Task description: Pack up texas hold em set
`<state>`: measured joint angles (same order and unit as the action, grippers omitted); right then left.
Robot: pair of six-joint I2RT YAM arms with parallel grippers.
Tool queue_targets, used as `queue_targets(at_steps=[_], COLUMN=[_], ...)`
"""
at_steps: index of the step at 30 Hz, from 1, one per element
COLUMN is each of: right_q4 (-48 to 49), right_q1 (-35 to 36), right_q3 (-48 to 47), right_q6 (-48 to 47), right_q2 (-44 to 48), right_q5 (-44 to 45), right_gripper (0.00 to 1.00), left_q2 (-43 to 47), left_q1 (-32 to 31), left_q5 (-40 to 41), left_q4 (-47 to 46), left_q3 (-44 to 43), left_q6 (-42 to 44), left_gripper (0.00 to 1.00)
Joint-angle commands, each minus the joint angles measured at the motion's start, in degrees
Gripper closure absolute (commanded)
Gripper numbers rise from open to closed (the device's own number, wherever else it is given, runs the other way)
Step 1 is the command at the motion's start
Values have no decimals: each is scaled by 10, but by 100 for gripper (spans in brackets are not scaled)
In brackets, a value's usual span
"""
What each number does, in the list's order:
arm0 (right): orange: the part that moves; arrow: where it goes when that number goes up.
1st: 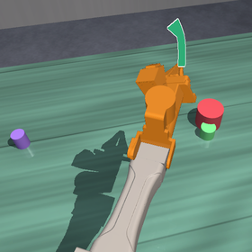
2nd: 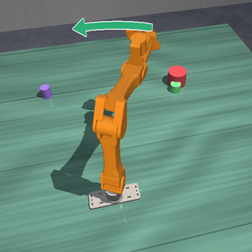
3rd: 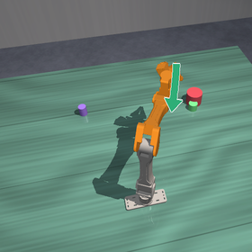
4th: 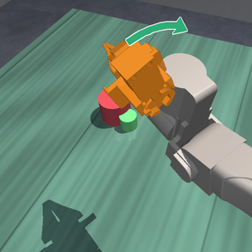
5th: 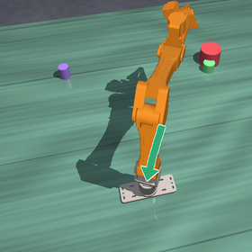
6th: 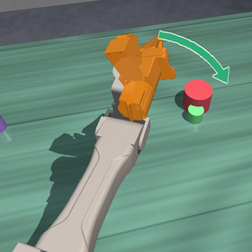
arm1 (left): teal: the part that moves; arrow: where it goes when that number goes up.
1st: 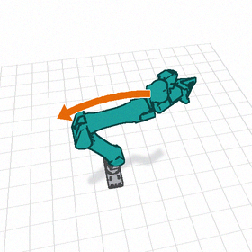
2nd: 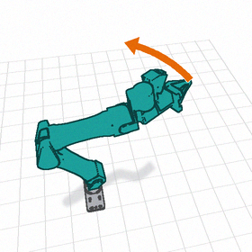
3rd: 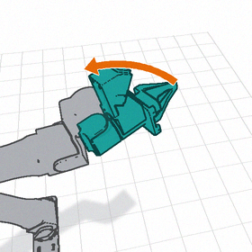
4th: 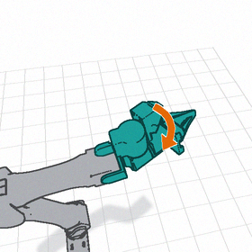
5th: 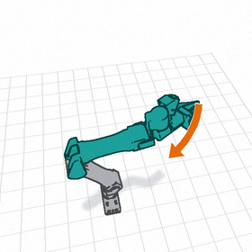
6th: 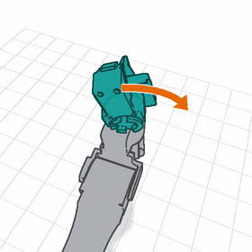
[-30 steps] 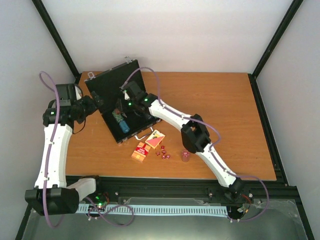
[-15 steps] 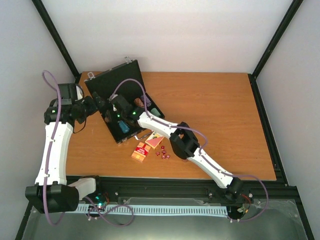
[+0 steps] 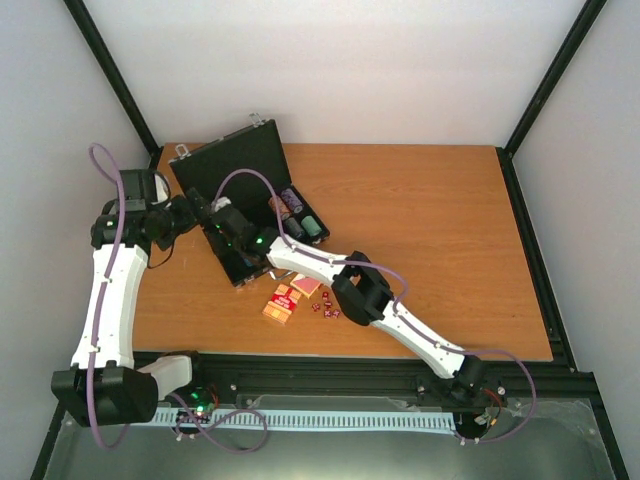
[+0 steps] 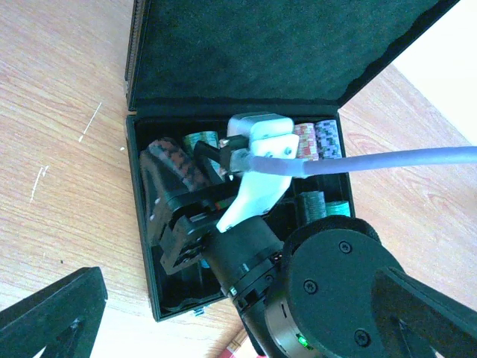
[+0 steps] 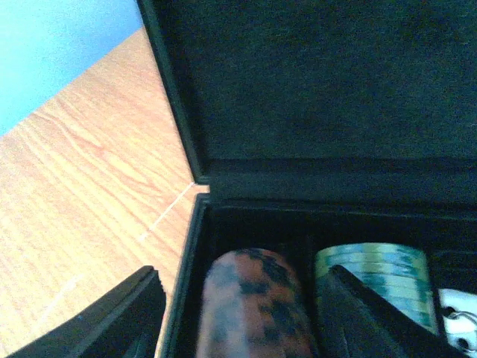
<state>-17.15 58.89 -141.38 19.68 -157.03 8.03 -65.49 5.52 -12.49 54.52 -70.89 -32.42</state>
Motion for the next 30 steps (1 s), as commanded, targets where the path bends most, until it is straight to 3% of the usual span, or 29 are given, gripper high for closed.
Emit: queue_targets(at_steps=[1, 3, 9, 14, 17, 25, 30], right_q4=[15, 9, -34, -98, -145, -286, -329], right_q1=[11, 11, 10, 8, -2, -41, -73], right_q3=[23, 22, 23, 47, 87, 316, 544], right_q6=[-28, -36, -61, -66, -60, -6, 61], right_q2=[12, 22, 60, 117, 165, 339, 510], right_q5=[-43, -52, -57, -8, 16, 94, 96], right_gripper=[35, 29, 24, 10, 7, 9, 14], left_q2=[7, 7, 9, 11, 12, 4, 0], left_q1=[2, 2, 2, 2, 2, 2, 1], left_q5=[-8, -7, -4, -8, -12, -10, -3], left_q4=[5, 7, 11, 14, 14, 15, 19], left_q3=[-3, -7, -16, -22, -19, 6, 30], left_q6=[14, 15, 17, 16, 19, 26, 34], left_gripper=[0, 0, 0, 0, 0, 0, 0])
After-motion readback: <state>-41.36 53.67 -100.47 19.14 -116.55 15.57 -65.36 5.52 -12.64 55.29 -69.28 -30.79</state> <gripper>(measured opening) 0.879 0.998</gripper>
